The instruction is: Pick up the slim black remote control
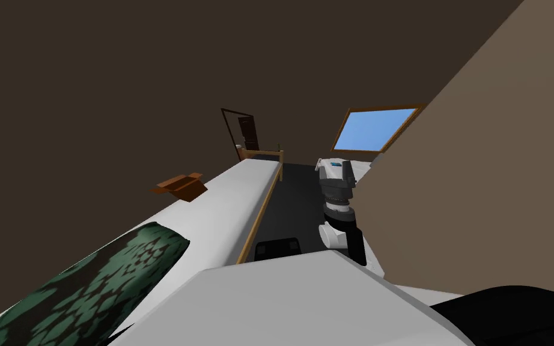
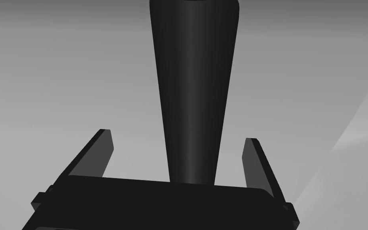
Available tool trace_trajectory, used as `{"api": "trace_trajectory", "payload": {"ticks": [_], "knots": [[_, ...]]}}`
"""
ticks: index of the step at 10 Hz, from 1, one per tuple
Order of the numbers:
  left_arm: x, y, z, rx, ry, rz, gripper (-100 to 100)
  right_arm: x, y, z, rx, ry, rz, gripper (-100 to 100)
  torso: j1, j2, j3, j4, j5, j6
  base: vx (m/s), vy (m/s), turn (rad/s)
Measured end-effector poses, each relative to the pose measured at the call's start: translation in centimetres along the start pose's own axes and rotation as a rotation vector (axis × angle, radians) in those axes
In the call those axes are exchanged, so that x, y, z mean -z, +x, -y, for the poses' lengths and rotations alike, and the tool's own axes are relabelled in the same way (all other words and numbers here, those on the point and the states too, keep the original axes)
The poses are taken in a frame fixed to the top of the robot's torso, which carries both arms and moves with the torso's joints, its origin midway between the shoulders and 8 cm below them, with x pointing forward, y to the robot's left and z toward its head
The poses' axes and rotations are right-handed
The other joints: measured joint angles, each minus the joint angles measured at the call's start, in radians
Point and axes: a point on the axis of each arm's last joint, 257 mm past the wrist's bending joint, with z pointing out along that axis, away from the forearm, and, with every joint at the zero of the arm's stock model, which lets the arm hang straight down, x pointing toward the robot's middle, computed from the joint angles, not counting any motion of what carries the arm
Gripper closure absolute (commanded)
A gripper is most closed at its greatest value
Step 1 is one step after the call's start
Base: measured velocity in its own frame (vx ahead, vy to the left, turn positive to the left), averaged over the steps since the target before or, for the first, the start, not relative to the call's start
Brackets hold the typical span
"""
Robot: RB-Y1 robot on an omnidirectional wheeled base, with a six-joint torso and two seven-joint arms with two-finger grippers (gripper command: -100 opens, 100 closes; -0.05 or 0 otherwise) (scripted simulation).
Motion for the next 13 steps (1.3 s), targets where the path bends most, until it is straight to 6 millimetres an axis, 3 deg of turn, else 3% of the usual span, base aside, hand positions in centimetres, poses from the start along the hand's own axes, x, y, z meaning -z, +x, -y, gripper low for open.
{"api": "trace_trajectory", "payload": {"ticks": [4, 6, 7, 11, 12, 13], "knots": [[-0.8, -1.5, -1.8, 0.076, -0.023, 0.013, -100, 0.0, 0.0, 0.0, 0.000, 0.000, 0.000, 0, 0.006, -0.004, -0.001, 0.001, 0.004, 0.002, -0.079, -0.050, -0.214], [-1.1, -3.4, -2.7, 0.136, -0.028, 0.032, -100, 0.0, 0.0, 0.0, 0.000, 0.000, 0.000, 0, 0.007, -0.001, 0.000, 0.001, 0.004, 0.003, -0.096, -0.049, -0.297], [-1.1, -3.6, -2.6, 0.142, -0.025, 0.034, 100, 0.0, 0.0, 0.0, 0.000, 0.000, 0.000, 0, 0.010, -0.003, -0.001, 0.001, 0.005, 0.000, -0.011, -0.004, 0.032], [-1.0, -3.6, -3.0, 0.142, -0.033, 0.034, 100, 0.0, 0.0, 0.0, 0.000, 0.000, 0.000, 0, 0.014, -0.009, -0.004, 0.001, 0.008, 0.003, -0.002, 0.000, 0.003], [-1.0, -3.5, -3.0, 0.142, -0.034, 0.034, 0, 0.0, 0.0, 0.0, 0.000, 0.000, 0.000, 0, 0.014, -0.009, -0.004, 0.001, 0.008, 0.003, 0.000, 0.000, 0.000], [-1.0, -3.5, -3.0, 0.142, -0.034, 0.034, 100, 0.0, 0.0, 0.0, 0.000, 0.000, 0.000, 0, 0.014, -0.009, -0.004, 0.001, 0.008, 0.003, 0.046, 0.028, 0.299]]}}
